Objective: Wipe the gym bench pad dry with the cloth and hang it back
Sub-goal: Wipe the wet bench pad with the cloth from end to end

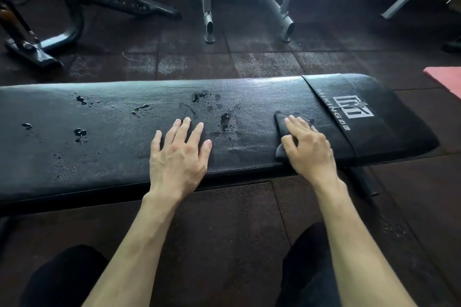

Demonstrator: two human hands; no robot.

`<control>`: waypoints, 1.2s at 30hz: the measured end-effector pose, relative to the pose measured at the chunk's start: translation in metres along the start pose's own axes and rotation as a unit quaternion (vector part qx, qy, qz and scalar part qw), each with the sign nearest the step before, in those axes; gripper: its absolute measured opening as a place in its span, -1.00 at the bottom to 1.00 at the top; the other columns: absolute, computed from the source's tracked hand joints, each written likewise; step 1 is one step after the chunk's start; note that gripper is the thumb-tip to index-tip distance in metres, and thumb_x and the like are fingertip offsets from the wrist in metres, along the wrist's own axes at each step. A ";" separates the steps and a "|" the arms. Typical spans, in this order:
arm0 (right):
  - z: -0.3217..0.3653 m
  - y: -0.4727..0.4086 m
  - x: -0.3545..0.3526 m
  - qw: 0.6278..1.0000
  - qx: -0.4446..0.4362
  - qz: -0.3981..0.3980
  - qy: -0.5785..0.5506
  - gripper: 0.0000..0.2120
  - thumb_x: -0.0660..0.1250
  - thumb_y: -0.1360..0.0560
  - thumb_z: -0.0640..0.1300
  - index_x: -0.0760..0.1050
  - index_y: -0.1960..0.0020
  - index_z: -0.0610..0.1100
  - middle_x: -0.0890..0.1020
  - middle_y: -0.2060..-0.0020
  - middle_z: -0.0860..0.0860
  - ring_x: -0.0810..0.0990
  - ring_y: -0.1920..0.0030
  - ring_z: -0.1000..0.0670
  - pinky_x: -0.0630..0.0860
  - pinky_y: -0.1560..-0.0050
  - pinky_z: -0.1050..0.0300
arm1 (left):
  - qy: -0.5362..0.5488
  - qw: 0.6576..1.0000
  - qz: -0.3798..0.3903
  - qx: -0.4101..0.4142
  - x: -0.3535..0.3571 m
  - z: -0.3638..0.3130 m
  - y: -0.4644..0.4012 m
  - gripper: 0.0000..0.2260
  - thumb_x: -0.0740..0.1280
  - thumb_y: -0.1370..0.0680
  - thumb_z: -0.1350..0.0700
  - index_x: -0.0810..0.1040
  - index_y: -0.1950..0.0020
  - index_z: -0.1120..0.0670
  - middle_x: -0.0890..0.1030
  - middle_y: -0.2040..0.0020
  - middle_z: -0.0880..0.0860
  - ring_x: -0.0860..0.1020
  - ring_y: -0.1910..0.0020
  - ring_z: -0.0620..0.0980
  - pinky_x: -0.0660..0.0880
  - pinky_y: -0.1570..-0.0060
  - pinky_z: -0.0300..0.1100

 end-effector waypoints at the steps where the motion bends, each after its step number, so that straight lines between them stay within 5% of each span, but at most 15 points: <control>1: -0.012 -0.007 -0.005 1.000 0.024 -0.002 0.007 -0.46 0.07 -0.51 0.09 0.43 -0.44 -0.02 0.41 -0.47 0.05 0.31 -0.51 0.02 0.28 -0.50 -0.06 | 0.001 1.000 -0.002 0.001 0.000 -0.001 0.000 -0.52 0.06 -0.67 -0.21 0.30 -0.57 -0.11 0.25 -0.62 0.02 0.16 -0.61 -0.01 0.02 -0.56 0.15; 6: -0.009 -0.019 -0.003 0.997 0.065 -0.017 0.023 -0.54 0.11 -0.59 -0.01 0.40 -0.45 -0.09 0.40 -0.48 -0.03 0.39 -0.44 -0.18 0.37 -0.38 -0.15 | -0.002 1.000 -0.003 -0.010 0.000 -0.003 0.000 -0.53 0.09 -0.67 -0.18 0.33 -0.56 -0.09 0.28 -0.61 0.03 0.18 -0.60 0.01 0.04 -0.55 0.16; 12: -0.007 0.005 -0.006 0.999 -0.011 -0.029 -0.041 -0.58 0.19 -0.53 0.00 0.52 -0.35 0.01 0.50 -0.39 0.08 0.40 -0.45 0.06 0.31 -0.49 -0.03 | 0.001 1.000 -0.004 -0.013 -0.002 -0.002 0.000 -0.53 0.07 -0.67 -0.19 0.32 -0.56 -0.11 0.27 -0.61 0.01 0.16 -0.61 -0.01 0.03 -0.57 0.14; 16: -0.038 -0.002 -0.022 0.996 0.074 -0.047 0.003 -0.55 0.15 -0.54 0.02 0.49 -0.38 -0.05 0.48 -0.42 0.02 0.44 -0.41 -0.11 0.41 -0.38 -0.09 | 0.005 1.000 -0.003 -0.015 -0.002 -0.004 0.000 -0.53 0.07 -0.67 -0.19 0.32 -0.56 -0.10 0.27 -0.61 0.01 0.16 -0.61 -0.01 0.01 -0.57 0.14; 19: 0.007 -0.007 -0.006 0.997 0.062 -0.026 0.024 -0.61 0.14 -0.60 -0.07 0.43 -0.39 -0.15 0.44 -0.43 -0.07 0.43 -0.37 -0.20 0.43 -0.31 -0.12 | 0.005 1.000 -0.001 -0.014 -0.002 -0.004 0.000 -0.53 0.06 -0.67 -0.19 0.31 -0.57 -0.10 0.26 -0.61 0.02 0.15 -0.61 -0.01 0.01 -0.57 0.14; 23: 0.070 0.004 0.026 0.997 -0.070 0.018 -0.006 -0.59 0.14 -0.58 -0.03 0.45 -0.40 -0.02 0.45 -0.44 0.06 0.38 -0.46 -0.01 0.29 -0.45 0.01 | 0.002 1.000 -0.001 -0.012 -0.002 -0.003 0.001 -0.53 0.07 -0.67 -0.19 0.31 -0.57 -0.11 0.26 -0.61 0.02 0.16 -0.61 -0.01 0.02 -0.57 0.14; 26: 0.047 0.005 0.017 0.998 -0.048 0.015 -0.037 -0.57 0.18 -0.51 0.05 0.52 -0.35 0.10 0.48 -0.40 0.17 0.39 -0.45 0.09 0.31 -0.49 0.01 | 0.008 1.000 0.003 -0.009 -0.002 -0.002 0.000 -0.53 0.07 -0.67 -0.20 0.31 -0.57 -0.11 0.26 -0.61 0.02 0.15 -0.61 -0.01 0.02 -0.57 0.15; 31: 0.055 -0.029 0.019 0.998 0.026 0.018 0.045 -0.73 0.12 -0.57 -0.06 0.48 -0.16 -0.12 0.54 -0.29 -0.06 0.53 -0.22 -0.22 0.50 -0.17 -0.16 | 0.019 1.000 0.003 0.007 -0.007 -0.002 -0.001 -0.53 0.10 -0.67 -0.18 0.32 -0.56 -0.10 0.29 -0.60 0.05 0.18 -0.60 0.01 0.07 -0.56 0.15; 36: 0.139 -0.023 0.055 0.992 -0.106 0.059 0.024 -0.66 0.07 -0.64 -0.11 0.41 -0.35 -0.16 0.44 -0.41 -0.05 0.36 -0.43 -0.11 0.27 -0.44 -0.09 | 0.030 0.999 -0.026 -0.020 -0.020 0.038 0.002 -0.53 0.11 -0.64 -0.17 0.44 -0.50 -0.02 0.41 -0.53 0.08 0.28 -0.56 0.06 0.16 -0.52 0.15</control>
Point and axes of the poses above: each hand's wrist, its own y-axis away from the middle knuckle, its own x-axis out of the palm, z = x × y, the point moved 10 cm from there along -y, towards the middle knuckle
